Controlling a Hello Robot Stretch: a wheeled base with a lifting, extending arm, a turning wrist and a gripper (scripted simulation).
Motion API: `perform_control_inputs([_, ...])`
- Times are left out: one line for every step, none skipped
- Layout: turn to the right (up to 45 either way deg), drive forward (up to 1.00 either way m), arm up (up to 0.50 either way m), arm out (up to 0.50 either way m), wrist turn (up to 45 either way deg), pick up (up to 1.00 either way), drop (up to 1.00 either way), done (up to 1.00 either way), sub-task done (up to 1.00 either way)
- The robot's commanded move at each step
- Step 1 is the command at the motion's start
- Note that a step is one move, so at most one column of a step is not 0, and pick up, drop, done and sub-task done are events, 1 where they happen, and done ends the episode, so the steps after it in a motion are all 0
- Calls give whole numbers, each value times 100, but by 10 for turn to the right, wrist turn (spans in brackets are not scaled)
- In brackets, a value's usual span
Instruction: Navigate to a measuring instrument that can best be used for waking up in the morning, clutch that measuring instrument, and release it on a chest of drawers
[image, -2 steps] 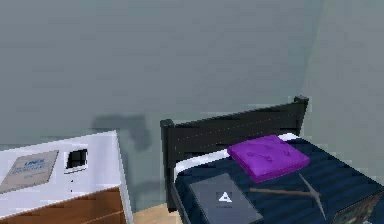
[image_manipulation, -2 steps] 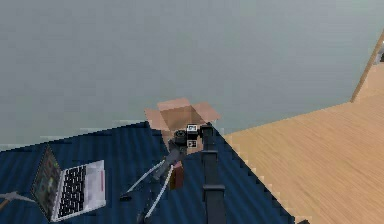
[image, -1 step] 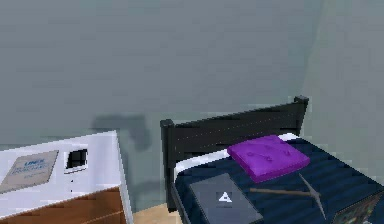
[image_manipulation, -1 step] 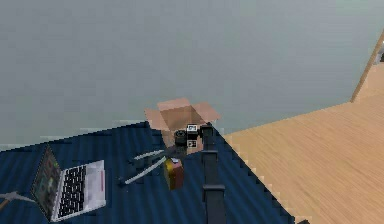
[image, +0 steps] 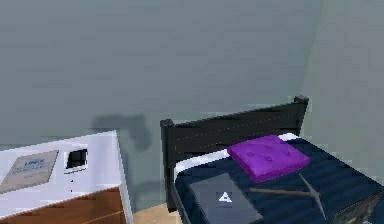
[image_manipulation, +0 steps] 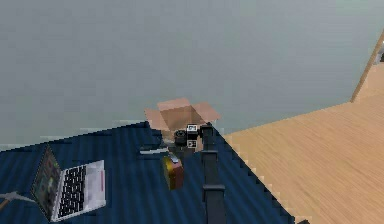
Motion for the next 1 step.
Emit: perform_control_inputs([0,0,0,0,180,0,0,0,0])
